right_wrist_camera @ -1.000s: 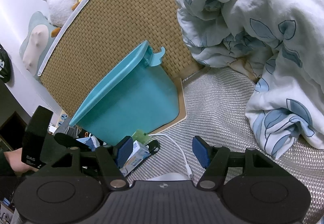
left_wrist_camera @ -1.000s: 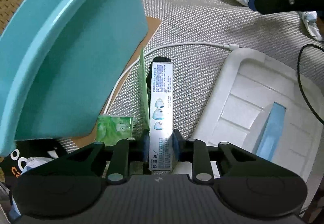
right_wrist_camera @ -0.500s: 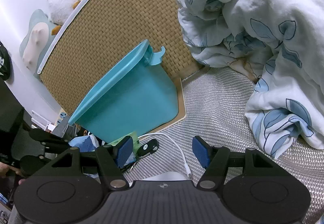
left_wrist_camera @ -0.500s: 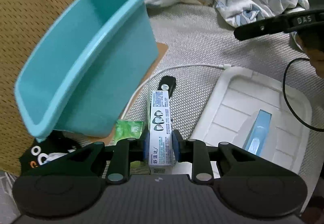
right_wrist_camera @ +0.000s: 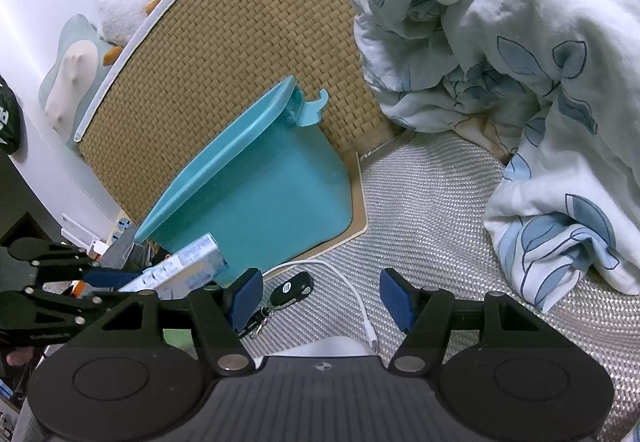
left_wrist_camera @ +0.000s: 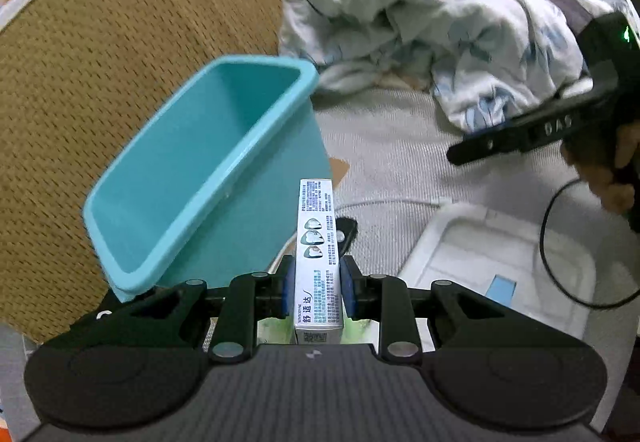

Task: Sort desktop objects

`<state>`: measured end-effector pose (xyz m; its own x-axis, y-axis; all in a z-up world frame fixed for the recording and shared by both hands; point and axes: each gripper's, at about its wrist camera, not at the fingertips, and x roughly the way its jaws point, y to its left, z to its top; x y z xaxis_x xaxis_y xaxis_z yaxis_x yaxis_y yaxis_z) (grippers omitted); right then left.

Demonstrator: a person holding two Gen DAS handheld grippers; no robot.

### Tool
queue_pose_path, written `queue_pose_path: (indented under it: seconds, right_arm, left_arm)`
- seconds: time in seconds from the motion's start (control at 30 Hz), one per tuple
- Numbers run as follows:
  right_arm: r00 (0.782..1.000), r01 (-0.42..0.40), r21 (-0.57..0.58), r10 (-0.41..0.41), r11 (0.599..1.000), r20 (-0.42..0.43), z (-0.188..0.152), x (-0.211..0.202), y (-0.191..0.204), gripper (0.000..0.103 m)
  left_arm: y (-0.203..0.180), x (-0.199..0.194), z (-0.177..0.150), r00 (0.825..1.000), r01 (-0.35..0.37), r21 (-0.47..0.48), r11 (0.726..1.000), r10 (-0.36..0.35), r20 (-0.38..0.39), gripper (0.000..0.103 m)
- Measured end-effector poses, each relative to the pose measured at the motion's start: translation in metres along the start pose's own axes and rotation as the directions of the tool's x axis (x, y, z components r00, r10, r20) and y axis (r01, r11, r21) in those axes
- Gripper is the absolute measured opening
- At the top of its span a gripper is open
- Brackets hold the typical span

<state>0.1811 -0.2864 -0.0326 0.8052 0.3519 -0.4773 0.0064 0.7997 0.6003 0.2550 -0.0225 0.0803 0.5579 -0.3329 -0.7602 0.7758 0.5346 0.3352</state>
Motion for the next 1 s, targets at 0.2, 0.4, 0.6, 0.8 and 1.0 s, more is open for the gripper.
queue_pose_path:
  seconds: [0.2,0.4,0.6,0.8,1.0]
  right_arm:
    - [1.0,-0.002,0.0,0.002,1.0,-0.001,0.0,0.001,0.0,0.069]
    - [1.0,-0.001,-0.003,0.001,1.0,-0.003,0.0,0.001,0.0,0.069]
    - [1.0,0.001,-0.009,-0.001,1.0,-0.01,-0.002,0.002,0.0,0.069]
    - [1.0,0.003,-0.01,-0.004,1.0,-0.014,-0.002,0.003,0.0,0.069]
    - [1.0,0.004,-0.004,-0.004,1.0,-0.013,-0.001,0.003,-0.001,0.069]
  left_arm:
    - [0.004,-0.012,-0.002,0.995,-0.055,-0.07,0.996,0.06,0.074,0.027]
    - [0.001,-0.014,0.0,0.98,-0.137,-0.124,0.983,0.153,0.127,0.027]
    - [0.006,-0.009,0.006,0.96,-0.204,-0.197,0.959,0.236,0.151,0.011]
    - [0.01,-0.002,0.013,0.959,-0.195,-0.241,0.951,0.236,0.156,0.01]
    - [0.001,0.008,-0.001,0.973,-0.152,-0.271,0.95,0.193,0.13,0.01]
